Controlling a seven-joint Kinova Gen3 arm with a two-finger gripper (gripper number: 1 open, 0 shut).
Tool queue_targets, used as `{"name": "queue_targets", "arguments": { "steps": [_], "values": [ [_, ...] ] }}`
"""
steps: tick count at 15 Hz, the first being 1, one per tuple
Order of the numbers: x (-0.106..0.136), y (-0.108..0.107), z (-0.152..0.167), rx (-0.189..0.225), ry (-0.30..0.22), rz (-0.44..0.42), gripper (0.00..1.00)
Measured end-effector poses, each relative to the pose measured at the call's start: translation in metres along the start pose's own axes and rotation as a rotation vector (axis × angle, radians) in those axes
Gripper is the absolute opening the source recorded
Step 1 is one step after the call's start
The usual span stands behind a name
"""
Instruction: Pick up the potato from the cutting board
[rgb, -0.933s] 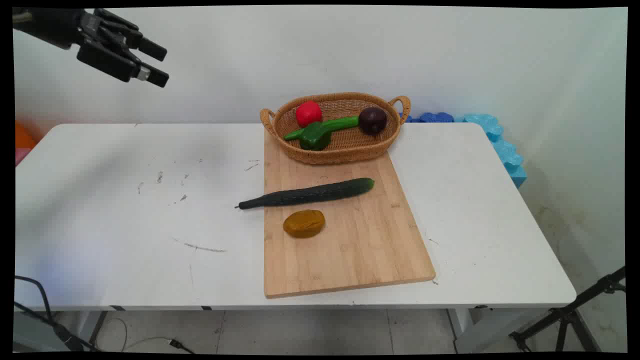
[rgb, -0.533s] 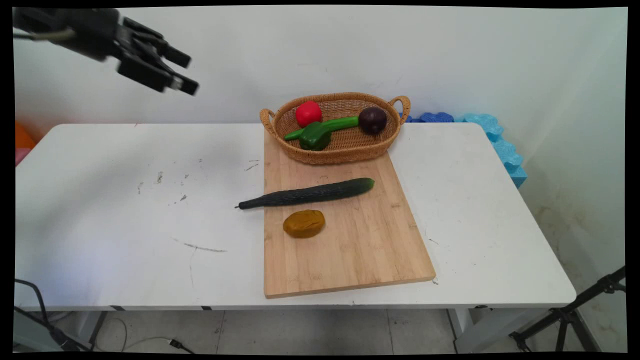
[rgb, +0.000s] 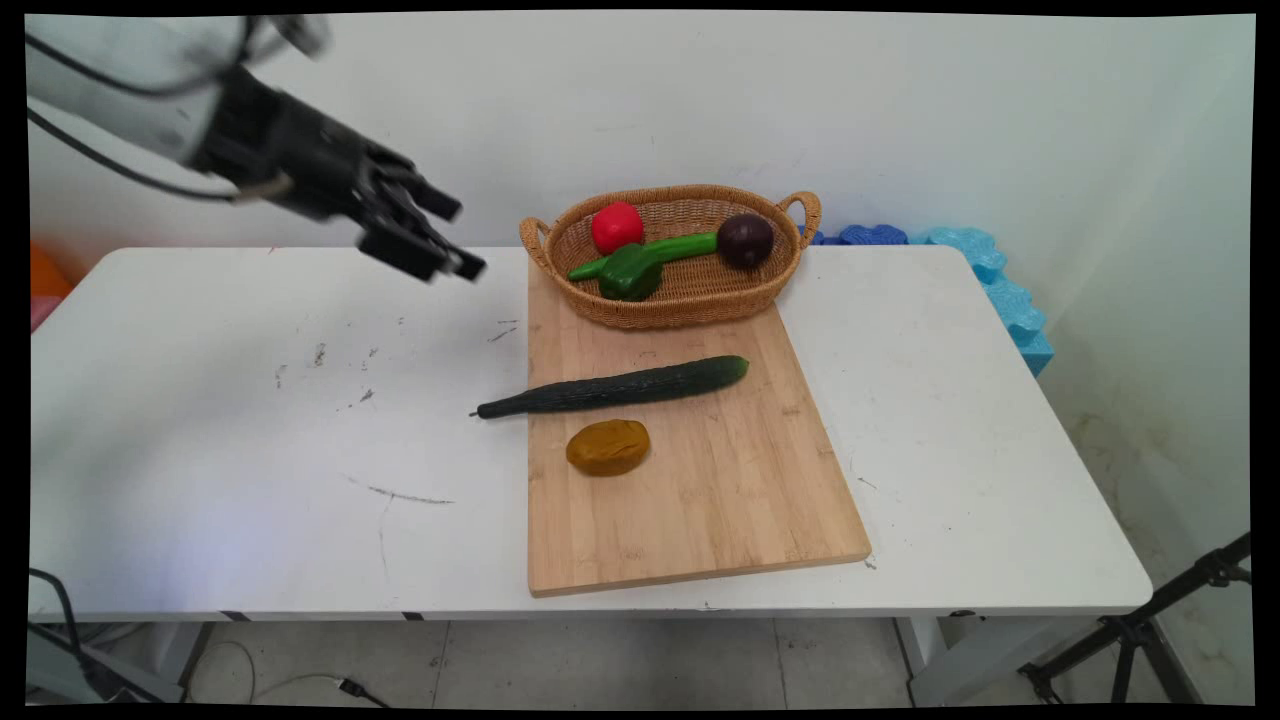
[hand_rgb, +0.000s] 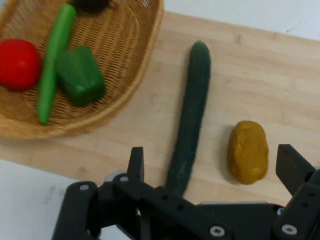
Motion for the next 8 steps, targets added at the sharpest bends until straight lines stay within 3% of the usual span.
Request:
{"name": "queue_targets", "arguments": {
  "steps": [8],
  "values": [
    [-0.017, 0.042, 0.084, -0.059, -0.097, 0.018, 1.0]
  ]
}}
